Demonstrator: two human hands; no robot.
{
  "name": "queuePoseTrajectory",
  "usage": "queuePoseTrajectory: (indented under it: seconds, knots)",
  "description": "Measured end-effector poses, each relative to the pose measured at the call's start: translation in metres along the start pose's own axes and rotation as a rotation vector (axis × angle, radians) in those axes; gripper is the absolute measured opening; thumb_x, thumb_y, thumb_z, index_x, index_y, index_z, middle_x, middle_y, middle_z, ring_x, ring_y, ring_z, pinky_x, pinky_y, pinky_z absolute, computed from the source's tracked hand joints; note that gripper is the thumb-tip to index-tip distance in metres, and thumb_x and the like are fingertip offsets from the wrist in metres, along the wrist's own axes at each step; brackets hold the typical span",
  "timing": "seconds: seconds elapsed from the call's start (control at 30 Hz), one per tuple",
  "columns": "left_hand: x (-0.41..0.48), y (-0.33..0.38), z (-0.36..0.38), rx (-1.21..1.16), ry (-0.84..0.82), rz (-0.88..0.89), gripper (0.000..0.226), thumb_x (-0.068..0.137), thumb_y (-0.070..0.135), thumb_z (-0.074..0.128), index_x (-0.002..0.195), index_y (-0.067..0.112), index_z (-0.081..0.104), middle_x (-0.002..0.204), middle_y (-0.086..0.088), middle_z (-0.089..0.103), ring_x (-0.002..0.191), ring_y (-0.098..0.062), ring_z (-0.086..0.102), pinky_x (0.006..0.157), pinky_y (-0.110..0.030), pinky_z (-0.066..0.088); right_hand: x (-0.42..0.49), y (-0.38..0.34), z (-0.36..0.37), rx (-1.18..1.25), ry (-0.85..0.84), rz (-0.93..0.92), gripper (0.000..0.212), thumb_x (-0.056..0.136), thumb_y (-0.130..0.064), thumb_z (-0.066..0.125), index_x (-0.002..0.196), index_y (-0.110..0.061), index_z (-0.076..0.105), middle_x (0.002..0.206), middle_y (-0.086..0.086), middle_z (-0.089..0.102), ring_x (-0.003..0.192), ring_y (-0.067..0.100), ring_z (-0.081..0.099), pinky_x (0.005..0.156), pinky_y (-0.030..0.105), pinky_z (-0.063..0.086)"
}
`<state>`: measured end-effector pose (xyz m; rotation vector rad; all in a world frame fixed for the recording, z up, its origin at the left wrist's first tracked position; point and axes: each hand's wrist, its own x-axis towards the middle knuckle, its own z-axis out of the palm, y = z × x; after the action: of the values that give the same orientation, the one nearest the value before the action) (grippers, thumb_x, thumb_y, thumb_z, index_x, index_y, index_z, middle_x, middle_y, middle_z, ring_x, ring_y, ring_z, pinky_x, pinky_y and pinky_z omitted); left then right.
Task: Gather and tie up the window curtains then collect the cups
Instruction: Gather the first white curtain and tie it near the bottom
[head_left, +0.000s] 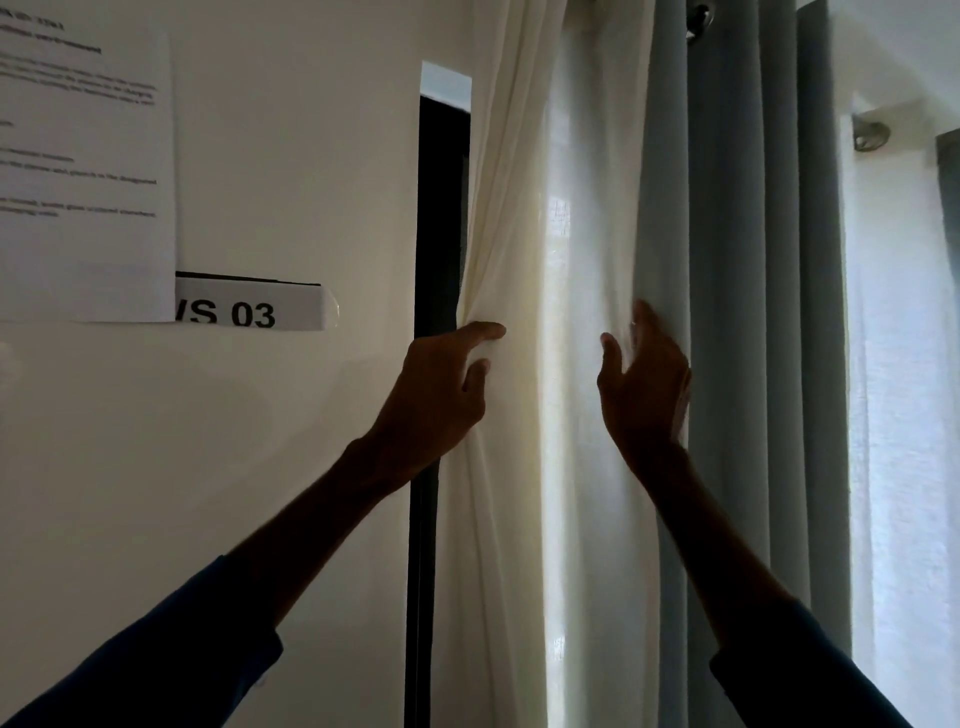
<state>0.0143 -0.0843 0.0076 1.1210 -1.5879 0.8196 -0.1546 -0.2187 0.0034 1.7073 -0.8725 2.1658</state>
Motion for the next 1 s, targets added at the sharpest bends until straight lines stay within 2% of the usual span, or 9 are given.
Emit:
queuePoseTrajectory:
  seconds: [0.2,0.33,0.4,0.53,0.63,0.7,0.83,0.9,1.0]
  knots:
    - [0.002,-0.015,0.000,0.035,0.014,0.018,0.034,0.097,0.011,0.060,0.130,0.008,0.062,0.128,-0.004,0.067,0.118,-0.013,0.062,0.103,-0.004,0.031,-0.012,-0.048,0.015,-0.015,-0.177,-0.161,0.050,0.087,0.010,0.053,0.131,-0.008,0.065,0.115,0.014,0.073,0.100,0.033,0.071,0.083,0.040,0.058]
    - [0.001,-0.029,-0.002,0.032,-0.041,-0.048,0.020,0.090,0.002,0.066,0.109,-0.004,0.069,0.104,-0.019,0.073,0.095,-0.033,0.071,0.096,-0.038,0.054,-0.010,-0.118,0.021,0.206,-0.306,-0.263,0.026,0.104,-0.016,0.042,0.091,-0.025,0.063,0.079,-0.008,0.057,0.070,0.013,0.054,0.070,0.035,0.044]
    - [0.000,-0.029,-0.011,-0.074,-0.079,-0.161,0.016,0.090,-0.004,0.062,0.104,-0.011,0.066,0.101,-0.028,0.070,0.095,-0.042,0.068,0.089,-0.048,0.057,-0.007,-0.152,0.017,0.259,-0.256,-0.361,0.019,0.100,-0.007,0.046,0.102,-0.012,0.064,0.077,-0.003,0.057,0.067,0.014,0.049,0.066,0.033,0.044]
    - [0.004,-0.039,-0.024,-0.096,-0.092,-0.204,0.019,0.090,-0.014,0.055,0.107,-0.015,0.062,0.106,-0.034,0.065,0.101,-0.049,0.063,0.088,-0.050,0.054,-0.007,-0.174,0.009,0.280,-0.255,-0.501,0.022,0.093,0.001,0.051,0.110,0.000,0.064,0.071,0.009,0.060,0.061,0.017,0.041,0.061,0.028,0.032]
    - [0.001,-0.051,-0.021,0.067,-0.065,-0.147,0.023,0.094,0.003,0.059,0.116,-0.004,0.065,0.110,-0.021,0.070,0.103,-0.036,0.067,0.090,-0.020,0.049,-0.009,-0.149,0.005,0.246,-0.252,-0.471,0.022,0.086,0.002,0.053,0.102,-0.008,0.065,0.066,-0.001,0.054,0.054,0.019,0.047,0.060,0.024,0.029]
    - [-0.002,-0.050,-0.021,0.050,-0.034,-0.080,0.036,0.096,0.007,0.059,0.132,0.004,0.059,0.126,-0.015,0.065,0.116,-0.029,0.063,0.099,-0.004,0.033,-0.018,-0.125,0.005,0.124,-0.213,-0.439,0.042,0.073,0.010,0.058,0.110,-0.009,0.067,0.075,0.004,0.067,0.060,0.030,0.060,0.057,0.023,0.028]
    - [-0.001,-0.030,-0.020,-0.015,-0.164,0.020,0.055,0.102,0.012,0.048,0.154,0.018,0.031,0.142,-0.010,0.055,0.124,-0.023,0.057,0.109,-0.023,0.034,-0.033,-0.075,0.012,-0.033,-0.234,-0.287,0.071,0.069,0.017,0.054,0.131,-0.016,0.065,0.112,0.004,0.075,0.070,0.036,0.070,0.057,0.033,0.051]
    - [0.001,-0.022,-0.015,-0.053,-0.235,0.092,0.060,0.103,0.011,0.047,0.157,0.019,0.022,0.140,-0.011,0.056,0.114,-0.022,0.063,0.110,-0.035,0.042,-0.039,-0.060,0.012,-0.077,-0.241,-0.275,0.075,0.073,0.019,0.054,0.136,-0.019,0.062,0.119,0.003,0.073,0.072,0.033,0.072,0.061,0.034,0.055]
    - [0.005,-0.018,-0.006,-0.042,-0.275,0.117,0.064,0.101,0.005,0.050,0.157,0.016,0.020,0.123,-0.018,0.066,0.087,-0.015,0.068,0.098,-0.034,0.053,-0.048,-0.058,0.010,-0.074,-0.250,-0.297,0.072,0.072,0.019,0.060,0.135,-0.017,0.063,0.116,0.004,0.074,0.069,0.032,0.072,0.058,0.033,0.056]
